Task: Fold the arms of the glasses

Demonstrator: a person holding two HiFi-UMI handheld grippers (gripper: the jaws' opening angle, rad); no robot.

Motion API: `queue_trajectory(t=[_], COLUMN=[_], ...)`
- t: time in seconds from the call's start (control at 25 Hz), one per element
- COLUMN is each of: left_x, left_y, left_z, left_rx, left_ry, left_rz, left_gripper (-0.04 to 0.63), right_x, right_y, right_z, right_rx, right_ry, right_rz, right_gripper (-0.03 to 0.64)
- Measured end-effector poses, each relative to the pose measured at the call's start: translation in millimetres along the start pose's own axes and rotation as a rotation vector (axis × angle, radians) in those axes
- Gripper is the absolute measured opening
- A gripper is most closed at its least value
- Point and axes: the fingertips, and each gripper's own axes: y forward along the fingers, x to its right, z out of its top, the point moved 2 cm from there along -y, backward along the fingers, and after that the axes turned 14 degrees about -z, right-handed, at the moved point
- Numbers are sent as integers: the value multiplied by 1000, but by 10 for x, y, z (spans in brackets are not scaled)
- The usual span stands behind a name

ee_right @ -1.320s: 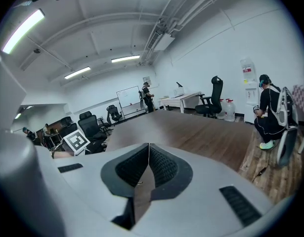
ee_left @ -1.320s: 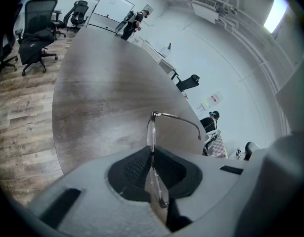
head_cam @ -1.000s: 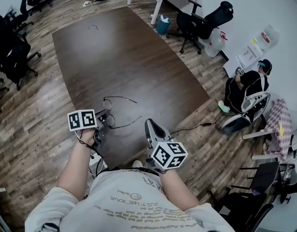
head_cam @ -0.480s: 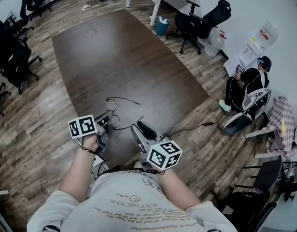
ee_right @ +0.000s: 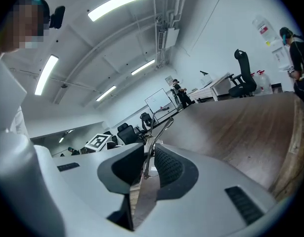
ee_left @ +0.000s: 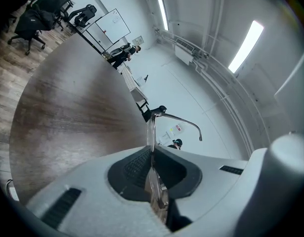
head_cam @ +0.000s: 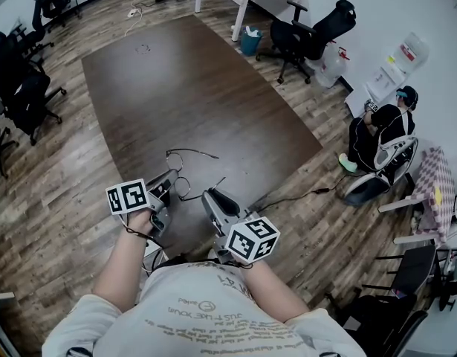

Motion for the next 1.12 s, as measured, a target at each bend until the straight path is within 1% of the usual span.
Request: queue_trajectory(t=[0.04, 0.08, 0.12, 0.2, 0.56, 0.8, 1.12], left_x=[17, 29, 38, 49, 106, 154, 207], left_y=[1, -2, -7, -24, -55, -34, 3], left_z=[-10, -20, -30, -42, -52, -104, -206], left_rx=[-3, -6, -8, -9, -13, -53, -83], left_ry=[4, 8, 11, 13, 45, 90, 104], left_rz=[-4, -7, -8, -8, -11, -19, -34], left_gripper=[35, 35, 35, 35, 35, 35, 35], right_x=[-3, -5, -9, -26, -80, -114, -132], right_y=[-1, -2, -7, -17, -8, 43, 86], right_z=[-6, -13, -18, -17, 1, -6, -24], right_rx=[-2, -4, -3, 2, 9, -6, -21], right_ry=[-1, -4, -7, -8, -3, -2, -14], right_rz=[0, -3, -4, 0, 33, 59, 75], right_gripper=[76, 54, 46, 41, 35, 31, 26])
